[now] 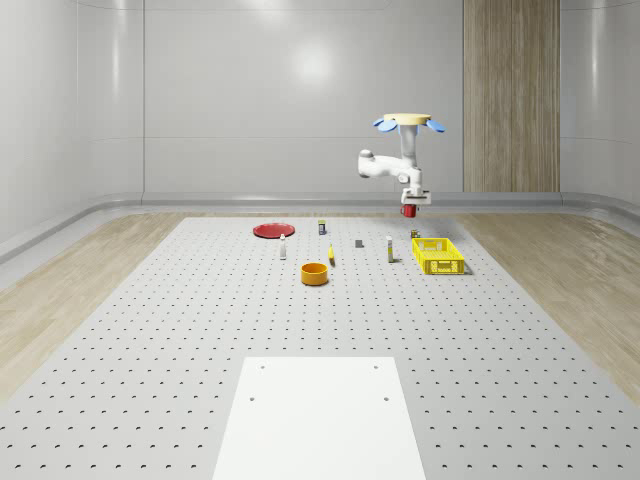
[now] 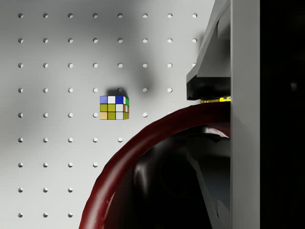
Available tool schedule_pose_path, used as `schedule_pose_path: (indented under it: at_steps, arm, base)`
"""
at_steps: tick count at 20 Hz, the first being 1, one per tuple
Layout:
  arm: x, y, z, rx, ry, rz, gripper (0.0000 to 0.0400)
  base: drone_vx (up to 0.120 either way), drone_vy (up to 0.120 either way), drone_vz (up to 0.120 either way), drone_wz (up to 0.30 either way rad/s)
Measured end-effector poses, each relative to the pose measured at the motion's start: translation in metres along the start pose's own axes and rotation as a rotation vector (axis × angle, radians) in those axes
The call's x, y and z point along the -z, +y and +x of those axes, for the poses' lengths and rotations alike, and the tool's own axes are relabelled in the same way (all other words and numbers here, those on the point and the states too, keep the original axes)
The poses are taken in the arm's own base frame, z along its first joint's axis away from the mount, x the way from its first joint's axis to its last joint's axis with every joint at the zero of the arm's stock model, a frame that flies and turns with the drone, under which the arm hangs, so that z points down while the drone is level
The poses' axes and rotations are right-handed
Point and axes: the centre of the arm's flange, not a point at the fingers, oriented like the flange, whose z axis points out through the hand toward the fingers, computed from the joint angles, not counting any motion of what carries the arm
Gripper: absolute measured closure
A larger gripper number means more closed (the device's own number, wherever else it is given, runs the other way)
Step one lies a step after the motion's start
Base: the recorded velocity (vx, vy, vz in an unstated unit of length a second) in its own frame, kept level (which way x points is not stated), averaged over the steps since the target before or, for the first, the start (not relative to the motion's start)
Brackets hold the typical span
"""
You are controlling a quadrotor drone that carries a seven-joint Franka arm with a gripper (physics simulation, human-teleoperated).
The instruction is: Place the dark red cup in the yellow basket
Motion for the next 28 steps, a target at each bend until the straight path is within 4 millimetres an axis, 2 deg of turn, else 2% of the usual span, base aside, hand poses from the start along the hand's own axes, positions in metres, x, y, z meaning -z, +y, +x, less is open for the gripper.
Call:
schedule_pose_path:
  at_steps: [8, 12, 17, 22, 25, 28]
  arm:
    - [0.0000, 0.0000, 0.0000, 0.000, 0.000, 0.000, 0.0300]
    - [0.0000, 0.0000, 0.0000, 0.000, 0.000, 0.000, 0.0300]
    - [0.0000, 0.0000, 0.0000, 0.000, 0.000, 0.000, 0.0300]
    - [0.0000, 0.0000, 0.0000, 0.000, 0.000, 0.000, 0.0300]
    - [0.0000, 0.0000, 0.0000, 0.000, 0.000, 0.000, 0.0300]
    - [0.0000, 0.0000, 0.0000, 0.000, 0.000, 0.000, 0.0300]
  base:
    - [0.120, 0.120, 0.000, 0.000]
    - [0.120, 0.000, -0.010, 0.000]
    - [0.120, 0.000, -0.120, 0.000]
    - [0.120, 0.104, 0.000, 0.000]
    - [0.120, 0.000, 0.000, 0.000]
    - [0.120, 0.000, -0.107, 0.000]
